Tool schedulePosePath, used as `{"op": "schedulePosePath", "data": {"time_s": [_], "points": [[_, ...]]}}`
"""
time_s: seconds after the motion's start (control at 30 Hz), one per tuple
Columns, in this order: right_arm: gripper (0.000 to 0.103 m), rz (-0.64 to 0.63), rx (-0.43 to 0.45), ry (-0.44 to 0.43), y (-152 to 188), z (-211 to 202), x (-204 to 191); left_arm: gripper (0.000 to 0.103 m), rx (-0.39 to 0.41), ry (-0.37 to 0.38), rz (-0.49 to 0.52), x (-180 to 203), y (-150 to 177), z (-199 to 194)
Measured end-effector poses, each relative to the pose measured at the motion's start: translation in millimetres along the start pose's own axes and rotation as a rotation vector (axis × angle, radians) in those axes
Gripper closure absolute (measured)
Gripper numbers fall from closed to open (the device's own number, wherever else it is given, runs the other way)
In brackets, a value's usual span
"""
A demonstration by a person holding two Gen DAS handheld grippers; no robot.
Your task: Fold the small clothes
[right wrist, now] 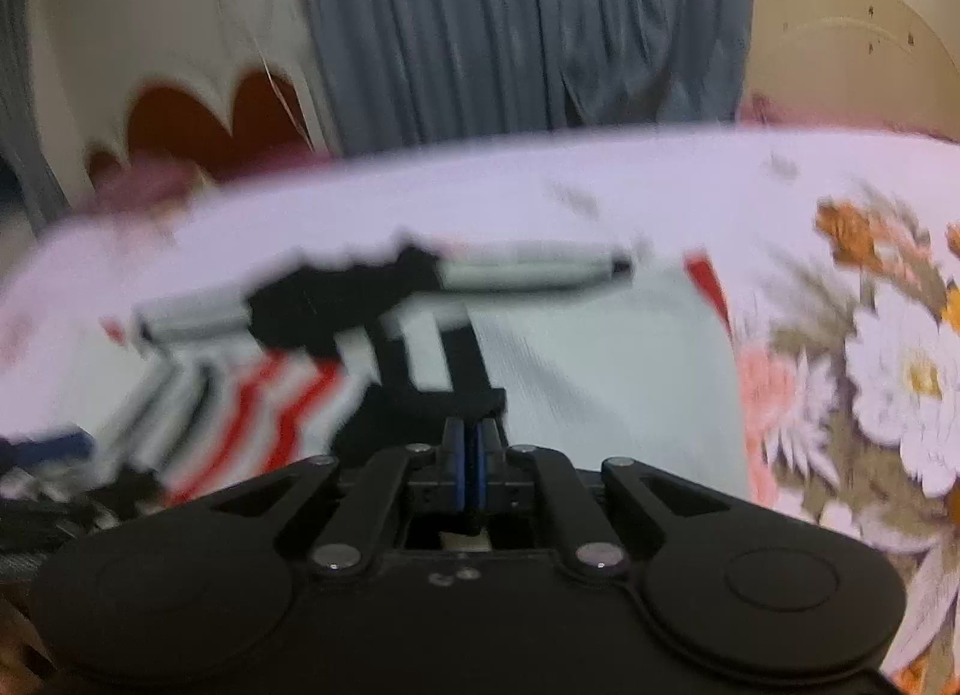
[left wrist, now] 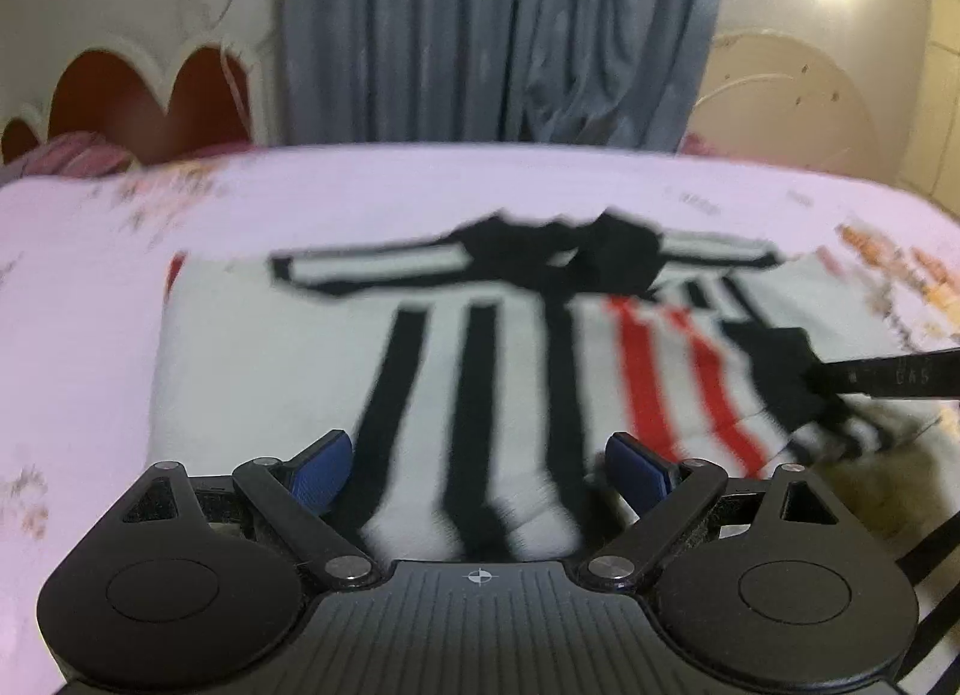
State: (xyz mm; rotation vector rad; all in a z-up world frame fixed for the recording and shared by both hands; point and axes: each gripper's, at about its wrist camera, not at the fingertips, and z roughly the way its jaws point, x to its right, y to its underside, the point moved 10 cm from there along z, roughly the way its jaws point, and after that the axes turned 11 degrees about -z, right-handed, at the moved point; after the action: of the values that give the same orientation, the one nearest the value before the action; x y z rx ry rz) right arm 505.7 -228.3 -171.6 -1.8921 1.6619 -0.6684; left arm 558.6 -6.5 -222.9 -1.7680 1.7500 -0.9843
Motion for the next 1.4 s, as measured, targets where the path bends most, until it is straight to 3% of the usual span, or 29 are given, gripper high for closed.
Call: {"op": "schedulePosePath", "data": {"time_s": [0.07,0.1,0.13,0.37,0.53,0.7,0.8,0.87,0.93,1.03,1.1,1.17,1.2,1.3,1.4], "points": [[0.095,-0.013,0.008,0.012,-3,-2,-1,0.012,0.007,0.01,-0.007,-9,-2,-3],[0.082,0.001,0.026,0.026,-8,-7,1,0.012,0.02,0.013,-0.016,-15,-7,-5],[0.079,0.023,0.06,0.027,-13,-12,3,0.012,0.025,0.015,-0.029,-22,-12,-4],[0.084,0.038,0.088,0.029,-40,2,6,0.012,-0.03,-0.014,-0.098,-75,-59,48],[0.084,0.062,0.045,0.058,-44,30,12,0.012,-0.081,-0.01,-0.162,-100,-82,90],[0.084,0.074,0.07,0.037,-48,17,-1,0.013,-0.046,-0.011,-0.105,-92,-88,71],[0.086,0.031,0.098,-0.004,-48,6,-27,0.013,-0.021,0.015,-0.107,-78,-69,46],[0.087,-0.016,0.071,-0.012,-41,13,-44,0.013,-0.053,-0.04,-0.047,-71,-44,52],[0.088,-0.05,0.019,0.017,-31,29,-48,0.013,-0.011,-0.066,-0.02,-69,-36,50],[0.087,-0.082,0.018,0.049,-41,22,-50,0.013,0.02,-0.06,-0.066,-68,-43,26],[0.083,-0.101,0.075,0.038,-49,5,-56,0.013,0.048,-0.031,-0.109,-67,-39,1],[0.083,-0.114,0.088,0.012,-47,-8,-63,0.023,0.037,-0.018,-0.121,-65,-25,-14],[0.083,-0.123,0.082,0.005,-42,-12,-68,0.033,0.019,-0.009,-0.129,-62,-15,-19],[0.086,-0.147,0.008,0.0,-15,-8,-80,0.035,-0.029,-0.033,-0.093,-60,15,-14],[0.085,-0.194,0.012,0.036,-6,-6,-84,0.034,-0.025,-0.052,-0.015,-56,17,-9]]}}
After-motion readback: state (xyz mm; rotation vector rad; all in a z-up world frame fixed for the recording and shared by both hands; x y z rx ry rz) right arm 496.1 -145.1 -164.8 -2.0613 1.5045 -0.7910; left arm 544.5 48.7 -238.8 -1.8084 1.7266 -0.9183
